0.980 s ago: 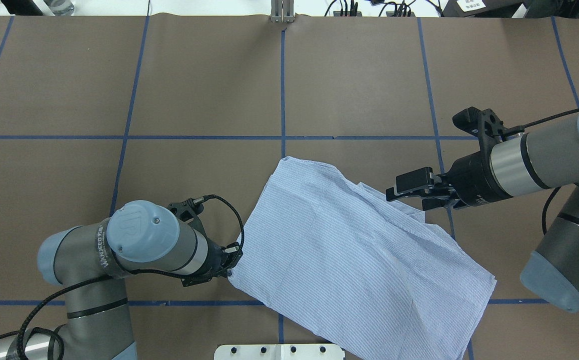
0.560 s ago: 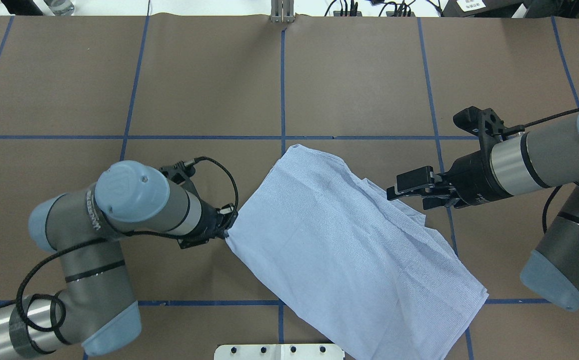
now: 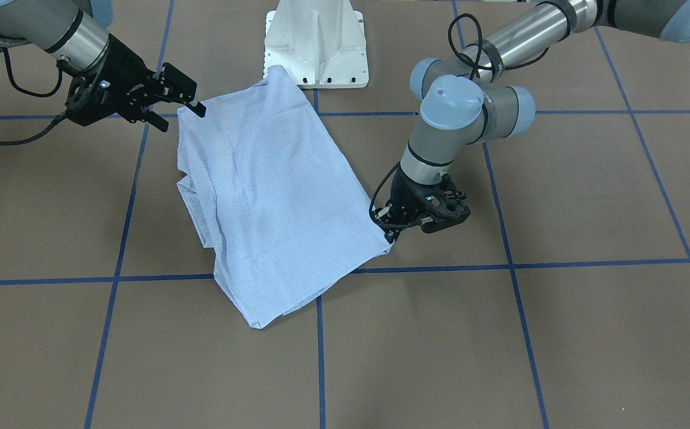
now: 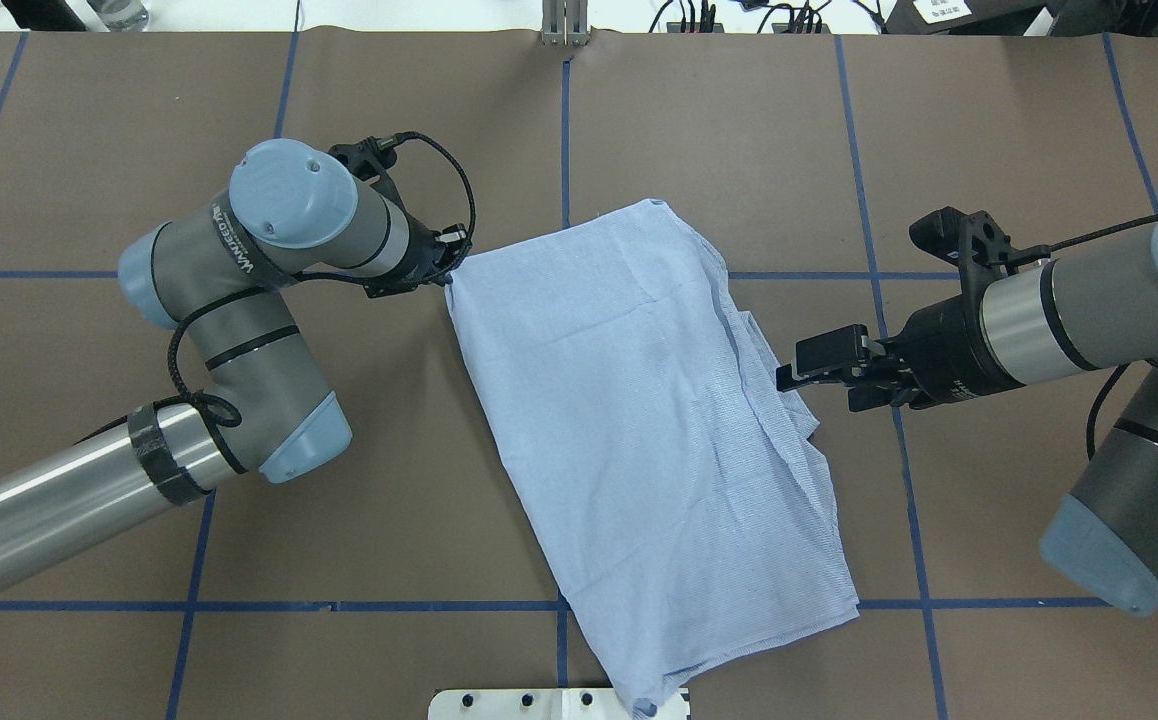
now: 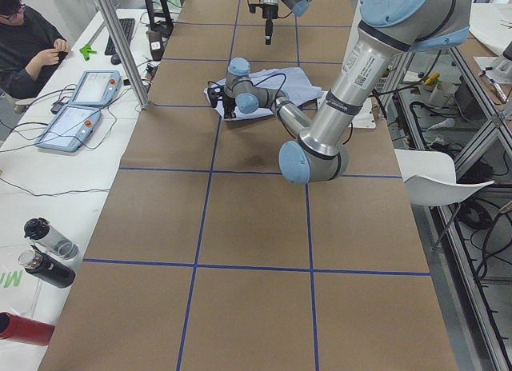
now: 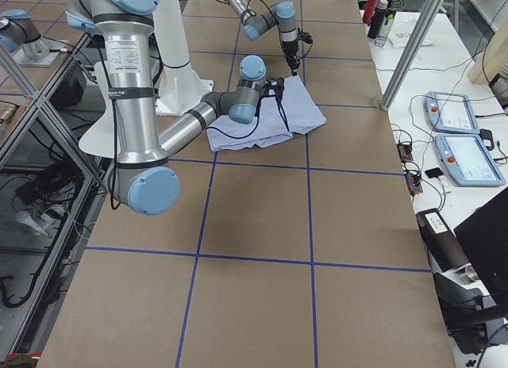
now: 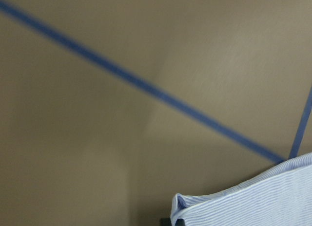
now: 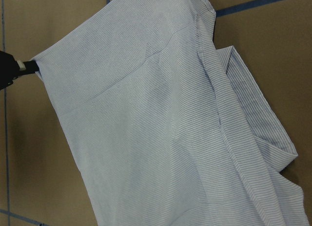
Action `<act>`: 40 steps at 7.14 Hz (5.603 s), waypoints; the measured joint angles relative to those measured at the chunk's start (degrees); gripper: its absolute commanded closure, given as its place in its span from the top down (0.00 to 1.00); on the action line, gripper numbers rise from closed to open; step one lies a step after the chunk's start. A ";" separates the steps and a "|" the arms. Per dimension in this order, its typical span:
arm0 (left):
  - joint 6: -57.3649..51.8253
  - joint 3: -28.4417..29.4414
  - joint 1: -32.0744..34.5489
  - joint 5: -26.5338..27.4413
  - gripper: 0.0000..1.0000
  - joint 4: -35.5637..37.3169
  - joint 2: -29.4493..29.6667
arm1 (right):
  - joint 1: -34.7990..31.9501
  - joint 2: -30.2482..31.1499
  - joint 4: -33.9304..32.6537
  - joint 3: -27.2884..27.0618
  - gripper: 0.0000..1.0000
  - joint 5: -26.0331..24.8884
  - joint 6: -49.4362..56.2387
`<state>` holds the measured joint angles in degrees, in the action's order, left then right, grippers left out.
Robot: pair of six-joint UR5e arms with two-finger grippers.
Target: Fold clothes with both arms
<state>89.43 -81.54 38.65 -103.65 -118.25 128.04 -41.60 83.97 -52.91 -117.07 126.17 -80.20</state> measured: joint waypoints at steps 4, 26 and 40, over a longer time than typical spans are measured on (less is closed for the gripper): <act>-7.62 19.38 2.91 8.66 0.00 -20.32 9.29 | -0.59 0.02 0.04 0.08 1.00 -1.90 -0.05; -7.96 7.85 6.79 1.71 1.00 -25.53 3.51 | 10.91 -21.98 -42.03 19.44 1.00 -20.61 21.77; 17.40 -22.77 -12.35 -3.30 0.99 -2.77 -10.93 | 8.73 -16.81 -46.23 -2.35 1.00 -15.60 22.07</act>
<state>106.83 -104.31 26.31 -106.95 -121.01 117.11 -32.87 67.16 -99.14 -119.42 110.58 -58.13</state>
